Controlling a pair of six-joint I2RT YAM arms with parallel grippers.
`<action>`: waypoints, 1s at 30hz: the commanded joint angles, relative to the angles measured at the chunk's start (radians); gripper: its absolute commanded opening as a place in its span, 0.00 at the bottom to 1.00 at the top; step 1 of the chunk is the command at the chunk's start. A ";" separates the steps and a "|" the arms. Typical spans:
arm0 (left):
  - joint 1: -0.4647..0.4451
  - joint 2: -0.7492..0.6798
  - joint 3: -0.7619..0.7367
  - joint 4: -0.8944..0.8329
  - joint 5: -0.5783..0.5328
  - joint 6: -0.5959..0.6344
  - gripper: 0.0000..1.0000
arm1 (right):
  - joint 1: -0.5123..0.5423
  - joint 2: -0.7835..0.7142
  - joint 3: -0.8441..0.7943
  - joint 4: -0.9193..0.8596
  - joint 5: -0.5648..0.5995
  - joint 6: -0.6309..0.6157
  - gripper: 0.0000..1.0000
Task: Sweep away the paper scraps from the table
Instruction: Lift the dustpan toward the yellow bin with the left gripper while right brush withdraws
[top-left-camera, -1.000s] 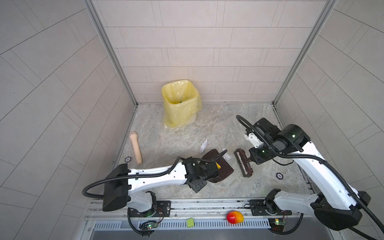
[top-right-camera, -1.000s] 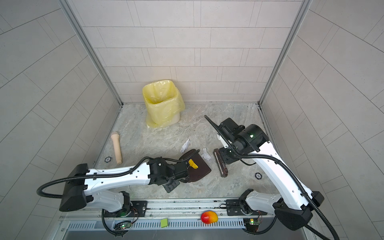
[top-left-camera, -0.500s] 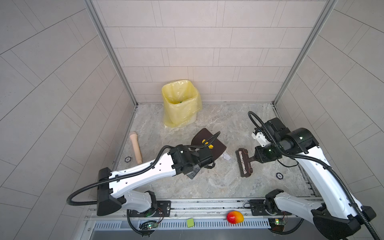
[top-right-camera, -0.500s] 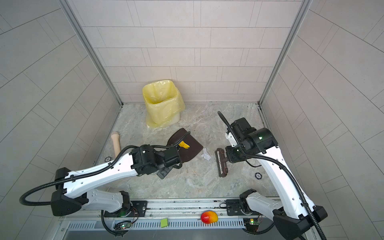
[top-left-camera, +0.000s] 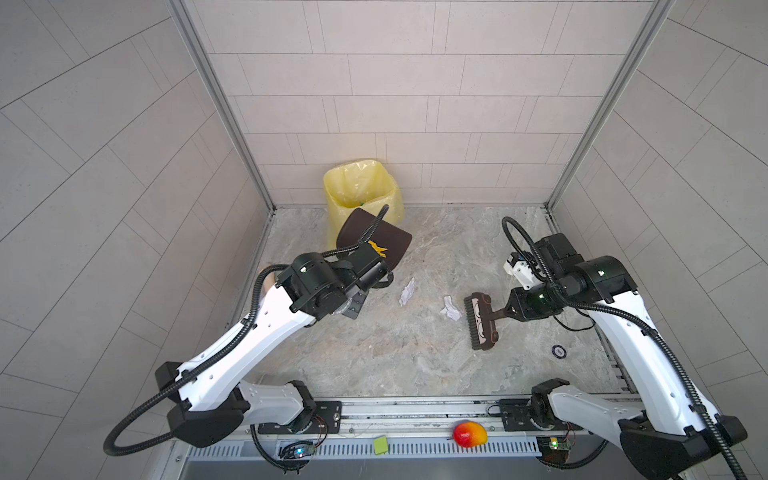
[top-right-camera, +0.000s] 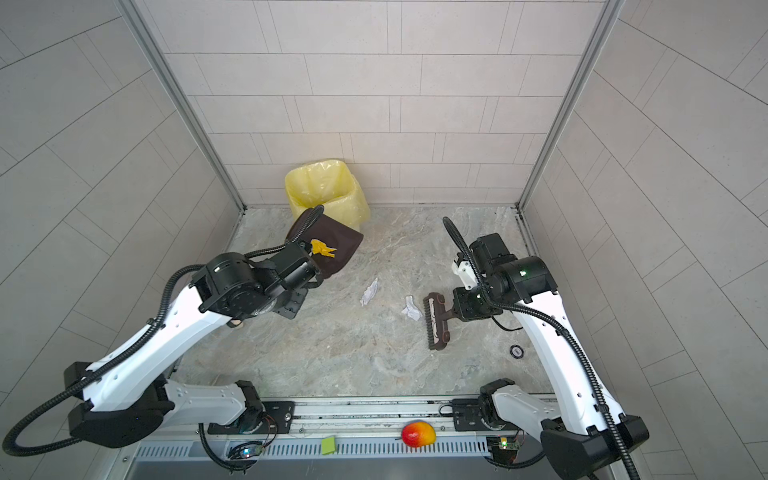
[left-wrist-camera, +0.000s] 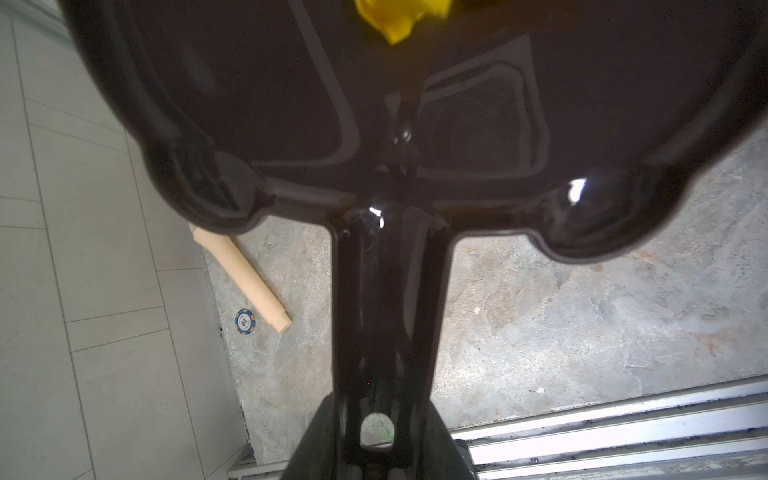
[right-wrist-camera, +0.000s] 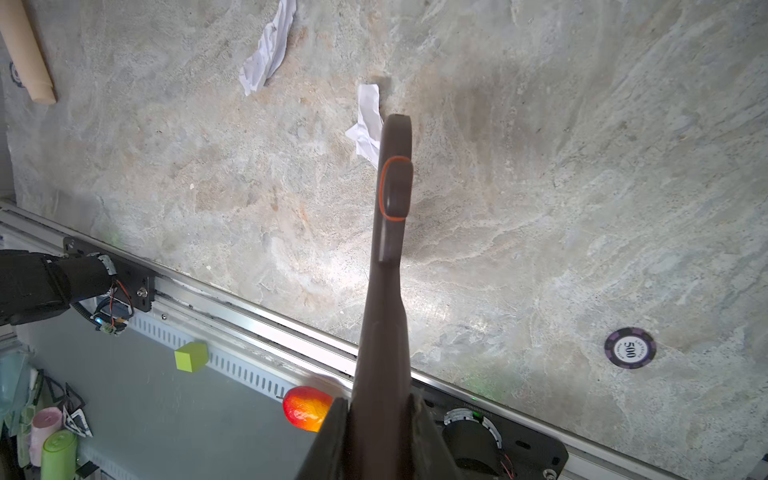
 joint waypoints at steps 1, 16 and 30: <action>0.062 -0.011 0.036 -0.094 -0.043 0.013 0.00 | -0.011 -0.012 0.000 0.022 -0.036 -0.027 0.00; 0.474 -0.015 0.063 -0.015 -0.061 0.246 0.00 | -0.025 -0.041 -0.029 0.025 -0.051 -0.026 0.00; 0.633 0.136 0.255 0.098 -0.043 0.368 0.00 | -0.035 -0.071 -0.056 0.014 -0.021 -0.027 0.00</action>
